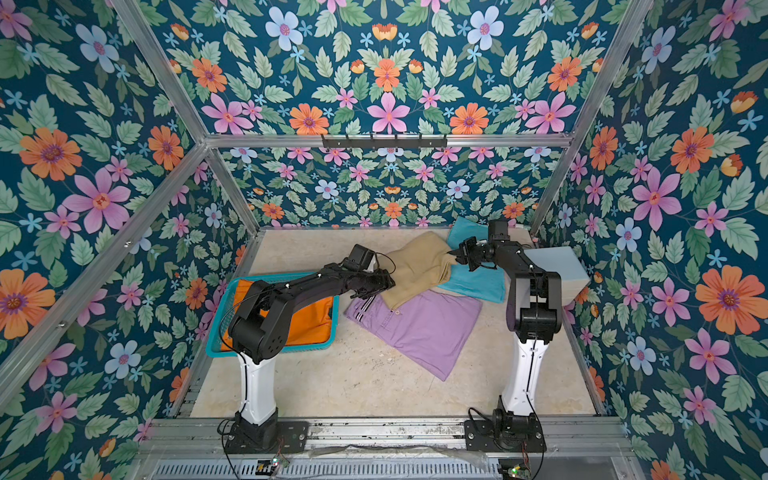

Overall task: Put the folded long pants in the basket
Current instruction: Pick up the long pant at the center of the board.

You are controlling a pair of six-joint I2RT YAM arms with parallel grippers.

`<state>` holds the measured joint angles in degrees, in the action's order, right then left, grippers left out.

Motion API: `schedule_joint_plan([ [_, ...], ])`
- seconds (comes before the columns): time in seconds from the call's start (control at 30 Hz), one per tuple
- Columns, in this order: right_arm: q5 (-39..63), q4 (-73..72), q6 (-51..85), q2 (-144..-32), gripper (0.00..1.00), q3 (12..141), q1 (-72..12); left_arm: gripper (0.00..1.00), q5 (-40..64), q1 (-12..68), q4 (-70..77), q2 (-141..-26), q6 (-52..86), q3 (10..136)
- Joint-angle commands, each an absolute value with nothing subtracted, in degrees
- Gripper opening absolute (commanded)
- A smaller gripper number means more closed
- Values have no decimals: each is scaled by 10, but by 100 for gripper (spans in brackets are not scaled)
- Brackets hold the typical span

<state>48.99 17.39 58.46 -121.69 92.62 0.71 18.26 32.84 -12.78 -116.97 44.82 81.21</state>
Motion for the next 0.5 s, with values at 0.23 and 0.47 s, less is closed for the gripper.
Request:
schedule_joint_plan([
  [0.23, 492, 185, 570, -1209, 0, 921, 6, 68, 185, 323, -87, -1195, 451, 805],
  [0.47, 491, 188, 566, -1208, 0, 915, 7, 48, 184, 323, -61, -1190, 453, 808],
])
